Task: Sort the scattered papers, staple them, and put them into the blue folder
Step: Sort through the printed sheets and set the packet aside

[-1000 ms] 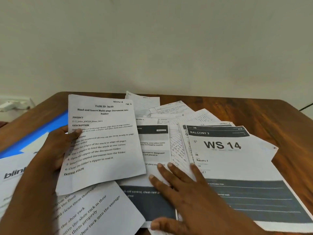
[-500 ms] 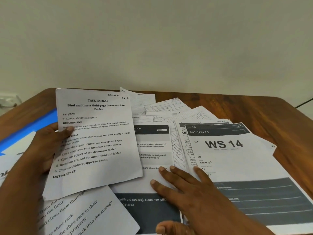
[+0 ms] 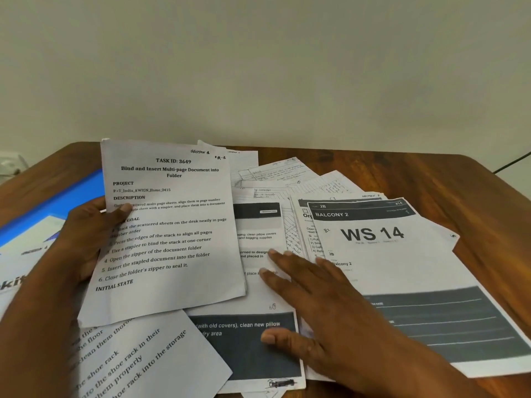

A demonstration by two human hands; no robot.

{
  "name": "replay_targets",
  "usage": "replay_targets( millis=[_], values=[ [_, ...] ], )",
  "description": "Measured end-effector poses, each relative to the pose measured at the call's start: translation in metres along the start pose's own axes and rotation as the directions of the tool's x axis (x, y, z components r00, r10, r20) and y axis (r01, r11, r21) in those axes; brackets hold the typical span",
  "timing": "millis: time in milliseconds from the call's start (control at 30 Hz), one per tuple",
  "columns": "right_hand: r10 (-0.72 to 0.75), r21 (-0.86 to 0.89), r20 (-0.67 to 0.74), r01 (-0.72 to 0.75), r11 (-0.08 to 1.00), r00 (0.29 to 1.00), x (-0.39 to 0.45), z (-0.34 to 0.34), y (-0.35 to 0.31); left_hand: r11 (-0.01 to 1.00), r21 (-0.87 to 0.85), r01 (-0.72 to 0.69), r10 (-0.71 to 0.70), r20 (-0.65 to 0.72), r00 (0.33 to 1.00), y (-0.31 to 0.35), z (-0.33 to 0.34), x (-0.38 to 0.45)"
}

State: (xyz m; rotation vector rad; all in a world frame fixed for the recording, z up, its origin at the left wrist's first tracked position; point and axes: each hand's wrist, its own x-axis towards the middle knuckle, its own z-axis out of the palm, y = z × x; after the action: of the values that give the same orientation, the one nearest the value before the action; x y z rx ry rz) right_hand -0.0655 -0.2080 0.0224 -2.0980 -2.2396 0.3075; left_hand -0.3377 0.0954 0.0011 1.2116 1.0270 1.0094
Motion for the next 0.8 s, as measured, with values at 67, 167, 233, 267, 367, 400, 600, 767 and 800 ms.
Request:
replay_targets(
  millis=[67,167,233,267,367,400,600,767,800],
  values=[
    [0.011,-0.012,0.029,-0.011,1.0,1.0,0.002,0.003,0.0,1.0,0.01,0.0,0.0,0.0,1.0,0.0,0.005,0.0],
    [-0.004,-0.049,0.047,0.007,0.999,0.999,0.004,0.01,-0.001,1.0,0.005,-0.011,0.011,-0.01,1.0,-0.001,0.008,-0.001],
    [-0.006,-0.051,0.056,0.009,0.999,0.998,0.005,0.011,-0.001,1.0,0.01,-0.015,0.015,-0.018,1.0,-0.001,0.009,0.0],
    [-0.007,-0.05,0.058,0.01,0.999,0.998,0.006,0.01,-0.001,1.0,0.013,-0.016,0.016,-0.02,1.0,-0.002,0.009,0.0],
    [-0.01,-0.062,-0.069,0.006,0.998,0.998,0.011,0.006,0.001,1.0,0.016,-0.008,0.008,-0.021,1.0,-0.004,0.006,0.002],
    [-0.005,-0.063,-0.166,-0.006,0.998,0.986,0.014,0.006,0.003,1.0,0.017,-0.005,0.006,-0.02,1.0,-0.005,0.005,0.003],
    [0.374,0.373,-0.404,-0.223,0.901,0.835,0.062,0.001,0.026,1.0,-0.01,0.001,-0.001,-0.026,1.0,-0.006,0.004,0.005],
    [0.61,0.613,-0.198,-0.388,0.688,0.767,0.097,-0.019,0.034,1.0,-0.023,-0.009,0.008,-0.038,0.999,-0.005,0.007,0.004],
    [0.635,0.637,-0.171,-0.406,0.655,0.754,0.103,-0.018,0.037,1.0,-0.024,-0.01,0.009,-0.038,0.999,-0.005,0.008,0.003]
  ],
)
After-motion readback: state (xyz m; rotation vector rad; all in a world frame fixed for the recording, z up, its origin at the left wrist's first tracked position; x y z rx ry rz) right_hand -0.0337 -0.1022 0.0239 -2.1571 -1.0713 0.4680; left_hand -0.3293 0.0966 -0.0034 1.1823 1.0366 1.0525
